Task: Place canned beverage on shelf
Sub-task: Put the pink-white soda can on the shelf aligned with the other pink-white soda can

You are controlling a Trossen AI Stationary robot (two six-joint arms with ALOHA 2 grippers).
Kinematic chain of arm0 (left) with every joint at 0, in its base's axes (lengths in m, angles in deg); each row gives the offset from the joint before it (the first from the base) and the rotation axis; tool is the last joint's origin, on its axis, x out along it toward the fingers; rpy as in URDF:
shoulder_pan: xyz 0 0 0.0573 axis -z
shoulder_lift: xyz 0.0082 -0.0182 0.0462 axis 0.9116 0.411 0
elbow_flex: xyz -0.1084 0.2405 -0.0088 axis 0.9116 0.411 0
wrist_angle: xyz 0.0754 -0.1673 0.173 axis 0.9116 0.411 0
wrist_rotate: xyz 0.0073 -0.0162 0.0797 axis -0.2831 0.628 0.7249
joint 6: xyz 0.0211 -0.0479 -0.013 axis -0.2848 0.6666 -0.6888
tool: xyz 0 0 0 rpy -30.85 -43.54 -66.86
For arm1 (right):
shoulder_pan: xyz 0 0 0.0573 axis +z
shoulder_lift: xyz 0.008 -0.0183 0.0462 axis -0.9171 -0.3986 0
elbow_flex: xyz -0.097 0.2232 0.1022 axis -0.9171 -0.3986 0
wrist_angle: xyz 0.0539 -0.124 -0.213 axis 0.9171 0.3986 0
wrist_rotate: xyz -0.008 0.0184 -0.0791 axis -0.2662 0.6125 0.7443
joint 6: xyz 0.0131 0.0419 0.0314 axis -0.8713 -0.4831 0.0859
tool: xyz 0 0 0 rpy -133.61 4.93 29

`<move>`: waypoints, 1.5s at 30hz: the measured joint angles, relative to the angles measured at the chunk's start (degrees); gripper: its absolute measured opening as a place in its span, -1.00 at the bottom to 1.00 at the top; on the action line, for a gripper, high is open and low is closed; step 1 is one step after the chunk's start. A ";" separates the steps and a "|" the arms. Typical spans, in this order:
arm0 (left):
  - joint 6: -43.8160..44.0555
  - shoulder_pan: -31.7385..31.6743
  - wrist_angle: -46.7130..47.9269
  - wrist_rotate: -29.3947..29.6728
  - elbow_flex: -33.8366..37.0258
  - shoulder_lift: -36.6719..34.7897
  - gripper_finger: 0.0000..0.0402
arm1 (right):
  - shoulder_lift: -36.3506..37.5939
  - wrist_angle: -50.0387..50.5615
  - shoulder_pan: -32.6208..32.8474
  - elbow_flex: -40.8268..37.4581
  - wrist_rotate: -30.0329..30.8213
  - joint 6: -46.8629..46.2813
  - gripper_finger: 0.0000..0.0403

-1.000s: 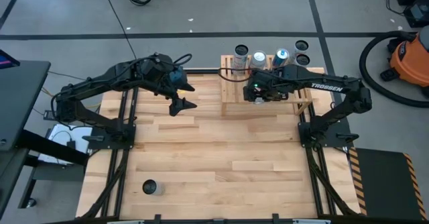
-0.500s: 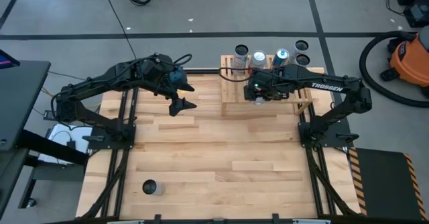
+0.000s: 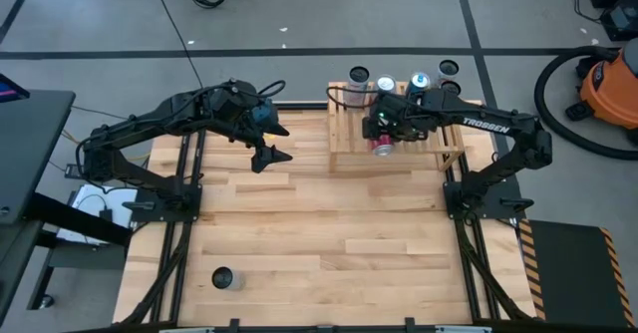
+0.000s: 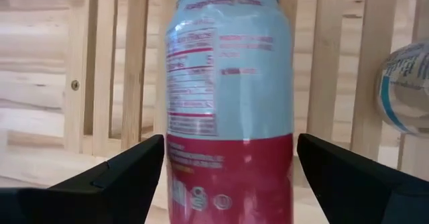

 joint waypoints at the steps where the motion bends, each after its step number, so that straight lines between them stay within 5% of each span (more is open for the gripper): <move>1: 0.00 0.01 0.01 -0.01 0.00 0.00 0.84 | 0.00 -0.34 0.00 0.00 -0.20 0.48 0.75; 31: 0.00 0.02 0.31 0.00 -0.02 0.00 0.84 | -0.07 -1.03 0.28 -1.14 -1.40 -0.04 0.72; 39: -0.11 0.00 0.33 -0.01 -0.01 0.00 0.84 | -0.07 -1.01 1.25 -1.14 -1.36 1.02 0.43; 45: -0.06 0.01 0.35 -0.01 -0.01 0.00 0.84 | -0.07 -1.03 1.99 -1.14 -0.96 2.18 0.39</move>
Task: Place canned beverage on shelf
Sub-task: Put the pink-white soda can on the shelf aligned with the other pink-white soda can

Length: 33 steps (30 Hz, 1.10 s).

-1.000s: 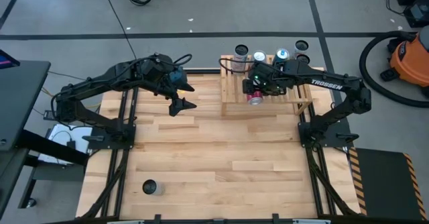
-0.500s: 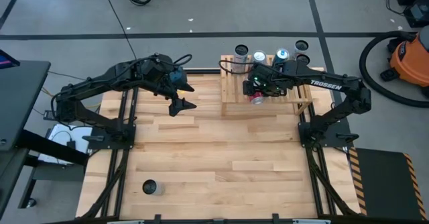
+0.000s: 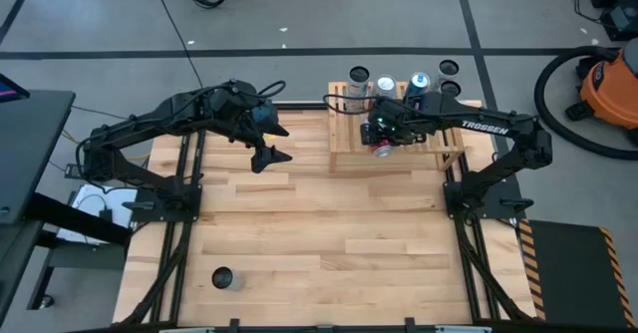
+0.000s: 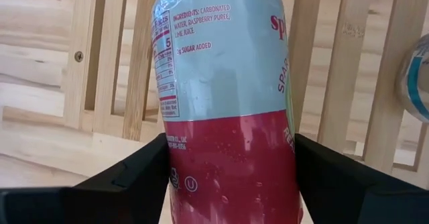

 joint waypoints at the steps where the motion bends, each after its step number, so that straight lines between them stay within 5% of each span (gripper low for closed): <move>1: 0.00 0.00 0.00 -0.01 -0.01 0.00 0.84 | 0.00 0.02 0.25 0.00 0.44 0.33 0.39; 21: 1.09 -0.01 -0.06 0.04 0.01 0.00 0.84 | -0.02 -0.19 7.82 -0.07 13.55 6.53 0.38; 33: 3.05 0.01 -0.35 1.02 0.01 0.00 0.84 | 0.90 -2.20 14.49 -0.07 30.14 10.54 0.37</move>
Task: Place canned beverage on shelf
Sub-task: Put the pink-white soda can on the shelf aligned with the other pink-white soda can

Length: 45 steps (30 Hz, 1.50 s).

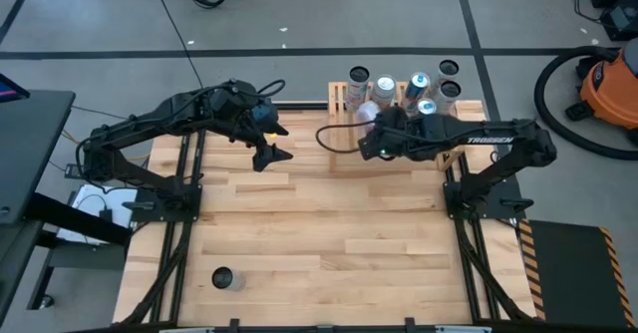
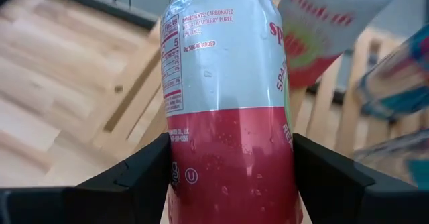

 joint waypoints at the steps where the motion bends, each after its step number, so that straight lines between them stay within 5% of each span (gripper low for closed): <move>1: 0.00 0.00 -0.04 0.00 -0.02 0.00 0.84 | 0.18 -0.04 0.68 0.00 1.82 -0.03 0.36; 23: 0.79 0.00 0.00 0.02 0.00 0.00 0.84 | 0.34 -0.07 16.09 0.04 25.45 -10.43 0.35; 33: 0.68 0.00 -0.05 0.04 -0.01 0.04 0.84 | -2.06 -0.05 17.77 0.07 32.24 -11.55 0.35; 37: 0.91 0.00 -0.10 0.04 -0.02 0.04 0.84 | -2.82 0.38 17.76 0.20 36.27 -11.38 0.29; 45: 1.05 -0.02 -0.07 0.07 -0.01 0.04 0.84 | -2.25 -1.26 17.93 0.15 34.53 -11.93 -0.06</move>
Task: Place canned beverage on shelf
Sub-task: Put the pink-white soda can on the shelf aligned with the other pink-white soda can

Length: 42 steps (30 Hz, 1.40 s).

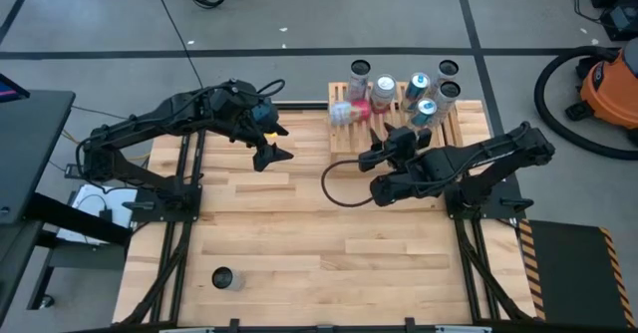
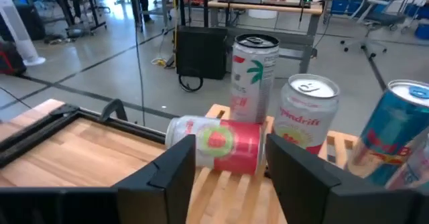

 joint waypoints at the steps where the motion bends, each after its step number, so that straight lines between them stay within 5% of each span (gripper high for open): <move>1: 0.03 0.01 -0.01 0.00 0.00 0.00 0.84 | 0.04 -1.23 0.29 0.00 -0.10 0.69 -0.09; 19: 5.03 0.00 -2.55 0.00 0.01 0.00 0.84 | 0.06 -22.56 1.07 -0.09 -5.56 30.37 -0.11; 30: 7.84 -0.17 -10.20 0.01 0.00 -0.02 0.84 | 0.06 -35.21 -0.26 -0.11 -17.45 58.26 -0.10; 42: 7.61 -0.15 -12.32 0.00 0.01 -0.02 0.84 | 0.06 -34.72 -0.50 -0.11 -15.26 66.44 -0.09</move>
